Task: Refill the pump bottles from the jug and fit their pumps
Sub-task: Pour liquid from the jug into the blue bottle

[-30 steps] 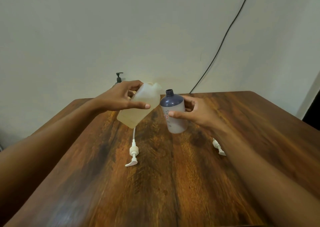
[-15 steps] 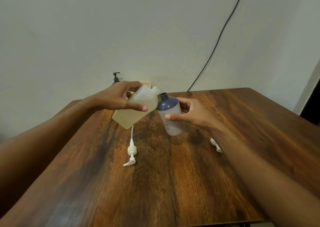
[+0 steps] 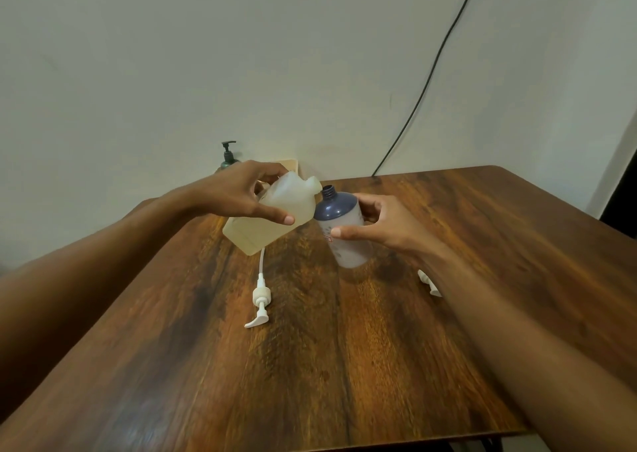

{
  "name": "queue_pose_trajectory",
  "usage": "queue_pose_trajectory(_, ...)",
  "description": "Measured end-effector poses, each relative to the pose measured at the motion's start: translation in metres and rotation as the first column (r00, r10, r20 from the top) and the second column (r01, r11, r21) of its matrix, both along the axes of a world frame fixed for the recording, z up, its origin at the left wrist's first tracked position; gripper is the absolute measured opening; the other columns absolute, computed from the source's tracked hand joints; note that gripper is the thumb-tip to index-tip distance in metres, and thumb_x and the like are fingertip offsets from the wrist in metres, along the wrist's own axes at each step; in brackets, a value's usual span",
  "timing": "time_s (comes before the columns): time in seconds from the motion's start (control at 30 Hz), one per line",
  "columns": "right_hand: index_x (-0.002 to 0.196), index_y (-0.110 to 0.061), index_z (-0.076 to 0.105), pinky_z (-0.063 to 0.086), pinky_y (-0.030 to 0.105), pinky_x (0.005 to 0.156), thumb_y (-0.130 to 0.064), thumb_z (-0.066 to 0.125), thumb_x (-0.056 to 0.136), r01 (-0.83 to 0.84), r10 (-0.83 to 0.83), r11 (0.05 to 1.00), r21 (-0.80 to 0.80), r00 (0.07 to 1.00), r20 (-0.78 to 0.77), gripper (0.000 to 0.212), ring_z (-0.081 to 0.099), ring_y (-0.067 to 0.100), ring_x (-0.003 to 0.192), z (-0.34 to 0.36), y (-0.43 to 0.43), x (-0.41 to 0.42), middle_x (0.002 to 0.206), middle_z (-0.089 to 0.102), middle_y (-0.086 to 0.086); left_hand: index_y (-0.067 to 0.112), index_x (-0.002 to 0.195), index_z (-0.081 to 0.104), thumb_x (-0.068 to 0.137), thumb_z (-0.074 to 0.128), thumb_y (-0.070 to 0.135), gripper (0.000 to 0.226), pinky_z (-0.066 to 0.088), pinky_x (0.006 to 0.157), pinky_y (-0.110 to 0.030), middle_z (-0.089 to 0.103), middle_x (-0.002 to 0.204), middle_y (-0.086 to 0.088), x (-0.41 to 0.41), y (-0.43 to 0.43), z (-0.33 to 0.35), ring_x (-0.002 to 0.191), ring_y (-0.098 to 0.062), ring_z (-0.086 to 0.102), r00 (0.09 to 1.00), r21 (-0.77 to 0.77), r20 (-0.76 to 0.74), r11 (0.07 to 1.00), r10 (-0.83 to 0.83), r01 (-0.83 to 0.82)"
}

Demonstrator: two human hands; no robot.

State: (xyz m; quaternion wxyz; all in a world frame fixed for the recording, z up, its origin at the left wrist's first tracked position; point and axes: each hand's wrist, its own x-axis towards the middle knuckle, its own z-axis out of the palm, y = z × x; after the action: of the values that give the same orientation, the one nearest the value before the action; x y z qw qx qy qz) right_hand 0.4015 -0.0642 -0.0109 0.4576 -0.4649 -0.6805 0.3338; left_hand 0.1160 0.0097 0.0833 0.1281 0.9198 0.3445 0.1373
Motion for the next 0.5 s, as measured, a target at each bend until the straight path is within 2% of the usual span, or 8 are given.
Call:
queue_pose_trajectory(0.1, 0.122, -0.046, 0.07, 0.061, 0.018, 0.079, -0.05, 0.092, 0.069, 0.007, -0.007, 1.0, 0.001, 1.0, 0.005, 0.057, 0.073, -0.001, 0.106, -0.002, 0.0, 0.001, 0.115, 0.078, -0.024, 0.022, 0.138, 0.058, 0.061, 0.072, 0.075, 0.094, 0.06, 0.096, -0.04, 0.064, 0.131, 0.008, 0.001, 0.001, 0.001, 0.117, -0.015, 0.063, 1.0, -0.002, -0.017, 1.0, 0.001, -0.001)
queue_pose_trajectory(0.17, 0.122, -0.045, 0.07, 0.062, 0.022, 0.085, -0.049, 0.092, 0.069, 0.016, -0.016, 1.0, 0.0, 1.0, 0.001, 0.058, 0.073, 0.0, 0.106, -0.004, 0.001, 0.001, 0.116, 0.079, -0.02, 0.023, 0.137, 0.058, 0.061, 0.072, 0.076, 0.094, 0.06, 0.095, -0.041, 0.064, 0.13, 0.008, 0.002, 0.001, 0.002, 0.116, -0.015, 0.064, 0.999, 0.001, -0.033, 1.0, 0.004, -0.004)
queue_pose_trajectory(0.33, 0.13, -0.039, 0.069, 0.061, 0.027, 0.092, -0.044, 0.093, 0.069, 0.024, -0.024, 1.0, 0.01, 1.0, -0.016, 0.066, 0.073, 0.005, 0.11, -0.01, 0.003, 0.002, 0.121, 0.078, -0.012, 0.023, 0.137, 0.058, 0.059, 0.069, 0.079, 0.096, 0.061, 0.094, -0.04, 0.064, 0.13, 0.008, 0.006, 0.0, 0.005, 0.116, -0.016, 0.064, 0.997, 0.01, -0.072, 1.0, 0.015, -0.014)
queue_pose_trajectory(0.5, 0.13, -0.039, 0.068, 0.06, 0.017, 0.084, -0.035, 0.095, 0.074, 0.055, -0.054, 0.998, 0.018, 0.998, -0.012, 0.062, 0.073, -0.004, 0.105, -0.015, 0.004, 0.001, 0.119, 0.078, -0.014, 0.023, 0.136, 0.06, 0.059, 0.069, 0.08, 0.096, 0.059, 0.096, -0.043, 0.066, 0.128, 0.008, 0.009, 0.0, 0.013, 0.116, -0.016, 0.064, 0.991, 0.037, -0.136, 0.999, 0.013, -0.008)
